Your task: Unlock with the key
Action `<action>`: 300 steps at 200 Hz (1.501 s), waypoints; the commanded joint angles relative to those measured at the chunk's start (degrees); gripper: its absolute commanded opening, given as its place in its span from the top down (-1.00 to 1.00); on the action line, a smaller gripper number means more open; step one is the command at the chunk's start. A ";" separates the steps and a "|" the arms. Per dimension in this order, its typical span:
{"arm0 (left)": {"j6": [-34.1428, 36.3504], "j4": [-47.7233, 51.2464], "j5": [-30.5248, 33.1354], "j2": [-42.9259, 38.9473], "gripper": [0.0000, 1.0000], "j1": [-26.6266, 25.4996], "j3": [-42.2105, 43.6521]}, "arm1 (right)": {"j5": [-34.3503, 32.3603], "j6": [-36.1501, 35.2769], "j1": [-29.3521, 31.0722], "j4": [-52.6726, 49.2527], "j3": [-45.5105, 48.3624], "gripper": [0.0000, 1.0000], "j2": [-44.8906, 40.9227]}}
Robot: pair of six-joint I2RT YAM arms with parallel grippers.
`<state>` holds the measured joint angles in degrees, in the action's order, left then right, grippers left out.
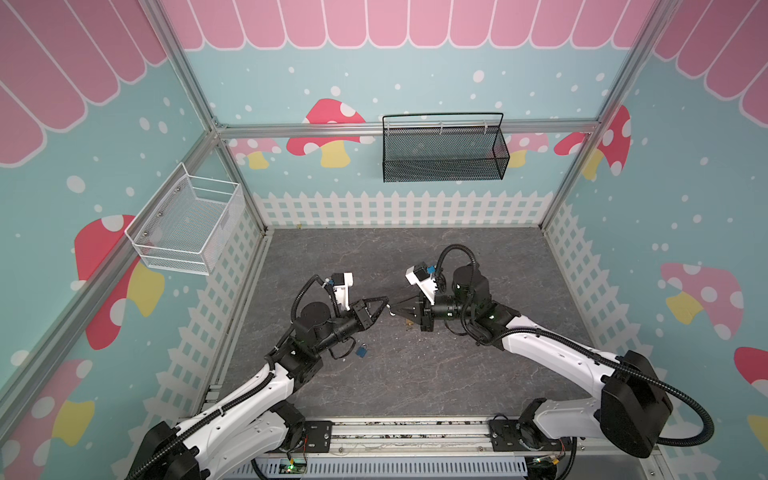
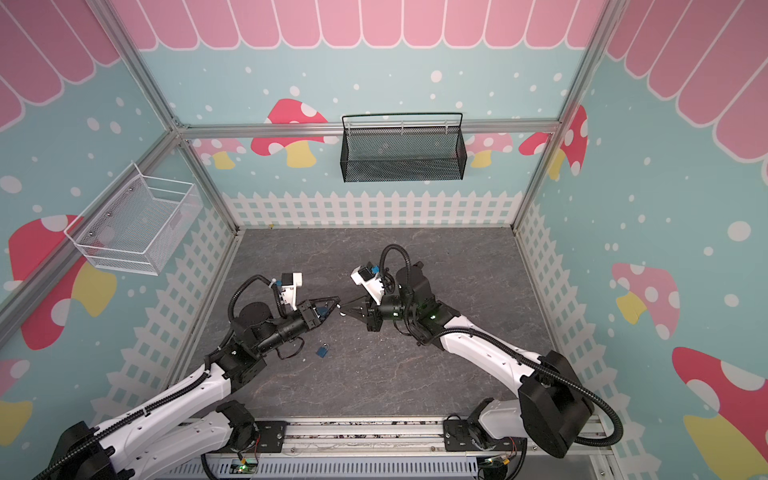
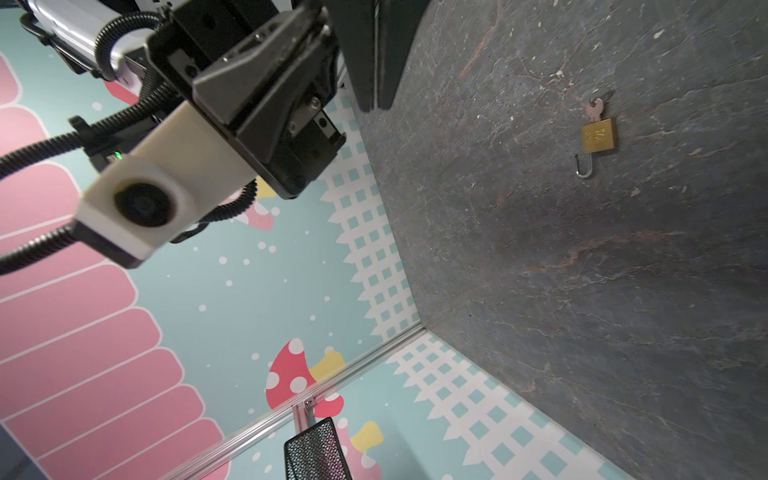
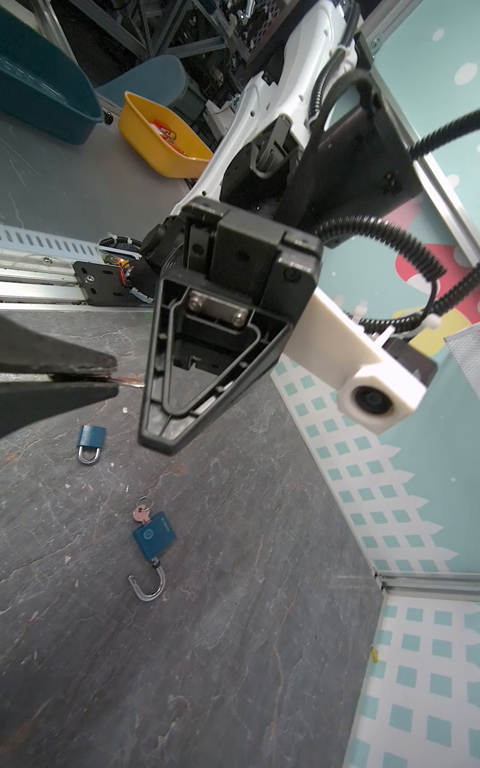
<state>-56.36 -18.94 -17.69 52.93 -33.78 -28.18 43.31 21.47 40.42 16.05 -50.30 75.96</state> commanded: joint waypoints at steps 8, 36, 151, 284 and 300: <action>0.29 1.83 0.87 0.40 1.00 0.12 -1.86 | 2.01 -0.35 -0.17 4.00 0.71 1.00 -1.59; 0.48 1.59 -0.21 -0.19 1.00 0.21 -2.09 | 1.49 0.94 -0.26 3.84 0.74 1.00 -0.82; 1.70 -0.74 -4.27 -0.40 0.63 0.22 -3.43 | 2.13 3.93 -0.43 2.83 1.00 1.00 0.41; 1.05 -4.06 -4.16 -2.05 0.66 0.21 -2.19 | 3.14 3.58 -0.79 2.36 0.73 1.00 1.20; 1.44 -3.04 -3.48 -2.80 0.65 0.21 -2.20 | 3.41 3.31 -0.87 2.09 1.07 1.00 0.83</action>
<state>-55.29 -19.44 -20.97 52.31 -33.65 -30.04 46.15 25.56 40.03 19.51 -49.63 76.07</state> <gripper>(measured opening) 0.174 0.059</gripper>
